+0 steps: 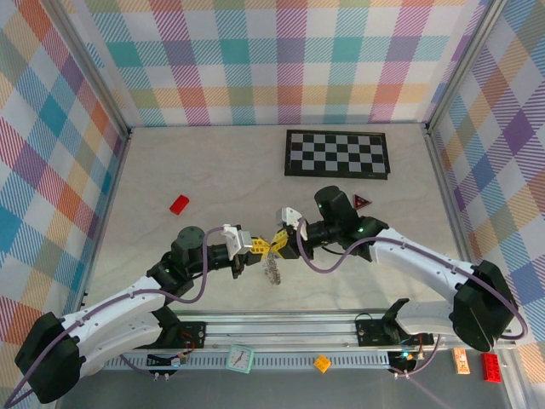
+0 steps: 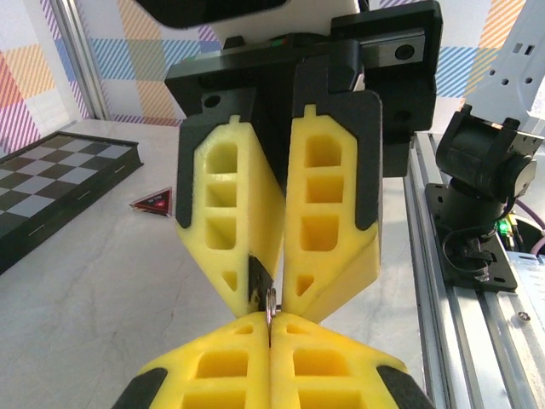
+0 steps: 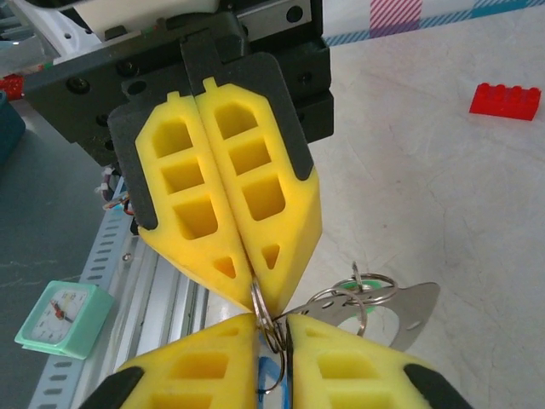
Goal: Put the keys on the keyring
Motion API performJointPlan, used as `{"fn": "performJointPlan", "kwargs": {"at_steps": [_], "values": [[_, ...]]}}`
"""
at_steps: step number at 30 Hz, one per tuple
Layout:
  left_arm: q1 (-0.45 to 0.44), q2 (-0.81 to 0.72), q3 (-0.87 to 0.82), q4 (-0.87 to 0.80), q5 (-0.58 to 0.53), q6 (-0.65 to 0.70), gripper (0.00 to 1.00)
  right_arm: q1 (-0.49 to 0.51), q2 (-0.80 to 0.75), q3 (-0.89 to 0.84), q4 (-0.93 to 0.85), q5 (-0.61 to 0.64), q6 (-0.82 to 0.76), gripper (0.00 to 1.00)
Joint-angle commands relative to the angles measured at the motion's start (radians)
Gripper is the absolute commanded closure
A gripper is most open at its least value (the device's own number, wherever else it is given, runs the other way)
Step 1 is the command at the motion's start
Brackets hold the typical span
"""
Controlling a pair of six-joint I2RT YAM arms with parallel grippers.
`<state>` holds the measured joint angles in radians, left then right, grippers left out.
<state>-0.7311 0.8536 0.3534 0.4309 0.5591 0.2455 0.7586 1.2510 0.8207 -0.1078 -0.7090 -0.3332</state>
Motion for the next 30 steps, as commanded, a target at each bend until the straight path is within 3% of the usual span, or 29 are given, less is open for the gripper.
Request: {"fn": "performJointPlan", "kwargs": {"at_steps": [1, 3, 7, 9, 13, 19, 30], "values": [[-0.008, -0.003, -0.008, 0.120, 0.042, -0.028, 1.00, 0.002, 0.021, 0.017, 0.016, -0.039, -0.016, 0.92], [-0.008, 0.000, -0.010, 0.121, 0.043, -0.033, 1.00, 0.002, 0.020, 0.022, 0.022, -0.040, -0.021, 1.00], [-0.008, -0.009, -0.007, 0.081, 0.017, -0.025, 0.99, 0.002, 0.010, 0.045, -0.028, -0.027, -0.069, 1.00], [-0.008, -0.026, 0.002, 0.025, -0.009, -0.009, 0.86, 0.002, 0.008, 0.067, -0.090, -0.012, -0.108, 1.00], [-0.008, -0.057, 0.047, -0.155, -0.047, 0.066, 0.77, 0.004, 0.023, 0.138, -0.256, 0.042, -0.213, 1.00], [-0.008, -0.043, 0.128, -0.329, -0.062, 0.150, 0.75, 0.028, 0.075, 0.256, -0.459, 0.136, -0.342, 1.00], [-0.008, 0.032, 0.183, -0.345, -0.043, 0.169, 0.79, 0.089, 0.126, 0.383, -0.573, 0.192, -0.406, 1.00]]}}
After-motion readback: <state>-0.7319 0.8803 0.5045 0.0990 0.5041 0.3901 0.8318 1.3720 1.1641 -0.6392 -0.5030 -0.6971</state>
